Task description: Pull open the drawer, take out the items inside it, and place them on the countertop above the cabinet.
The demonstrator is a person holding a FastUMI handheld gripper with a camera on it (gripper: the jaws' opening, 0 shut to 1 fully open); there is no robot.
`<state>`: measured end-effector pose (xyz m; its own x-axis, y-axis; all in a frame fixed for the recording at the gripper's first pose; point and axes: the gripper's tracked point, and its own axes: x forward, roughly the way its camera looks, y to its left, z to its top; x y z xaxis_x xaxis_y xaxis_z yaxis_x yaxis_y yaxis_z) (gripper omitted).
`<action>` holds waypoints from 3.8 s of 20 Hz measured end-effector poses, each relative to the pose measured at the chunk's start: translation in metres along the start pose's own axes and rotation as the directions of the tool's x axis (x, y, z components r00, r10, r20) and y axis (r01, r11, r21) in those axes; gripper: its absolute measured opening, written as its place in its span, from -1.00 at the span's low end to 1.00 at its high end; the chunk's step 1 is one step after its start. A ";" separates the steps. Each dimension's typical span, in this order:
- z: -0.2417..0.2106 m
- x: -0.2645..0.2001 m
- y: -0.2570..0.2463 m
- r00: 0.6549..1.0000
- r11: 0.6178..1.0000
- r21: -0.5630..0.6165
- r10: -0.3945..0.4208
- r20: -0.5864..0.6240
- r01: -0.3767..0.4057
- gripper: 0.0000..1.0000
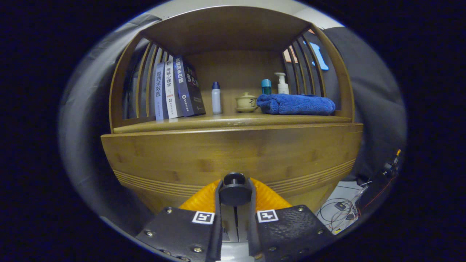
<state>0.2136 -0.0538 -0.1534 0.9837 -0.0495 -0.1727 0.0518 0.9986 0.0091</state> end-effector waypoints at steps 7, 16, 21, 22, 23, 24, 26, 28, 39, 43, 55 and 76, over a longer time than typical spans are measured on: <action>-0.017 -0.079 0.000 1.000 1.000 -0.017 -0.014 -0.016 0.014 -0.43; -0.041 -0.157 0.001 0.998 0.998 0.025 0.062 -0.007 -0.062 -0.44; -0.050 -0.180 0.000 0.997 0.997 -0.018 0.077 -0.030 -0.078 -0.43; -0.053 -0.178 -0.002 0.997 0.998 -0.011 0.067 -0.041 -0.068 -0.44; -0.054 -0.179 -0.002 0.997 0.998 -0.011 0.060 -0.046 -0.061 -0.44; -0.053 -0.177 0.000 0.997 0.998 -0.025 0.060 -0.048 -0.061 -0.44; -0.054 -0.182 0.001 0.995 0.994 -0.071 0.077 -0.067 -0.082 -0.12; -0.058 -0.189 0.002 0.987 0.993 -0.050 0.100 -0.127 -0.107 0.45; 0.042 -0.221 -0.006 0.993 0.996 -0.065 0.052 -0.110 -0.059 1.00; 0.083 -0.213 -0.002 0.991 0.997 -0.043 0.055 -0.119 -0.061 0.99; 0.051 -0.104 -0.028 0.866 0.994 -0.104 -0.045 -0.499 -0.009 1.00; 0.044 -0.088 0.014 0.861 0.993 0.080 0.111 -0.496 -0.083 -0.68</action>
<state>0.1349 -0.0364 -0.0950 0.7678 0.0773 -0.6360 -0.0161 0.9947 0.1016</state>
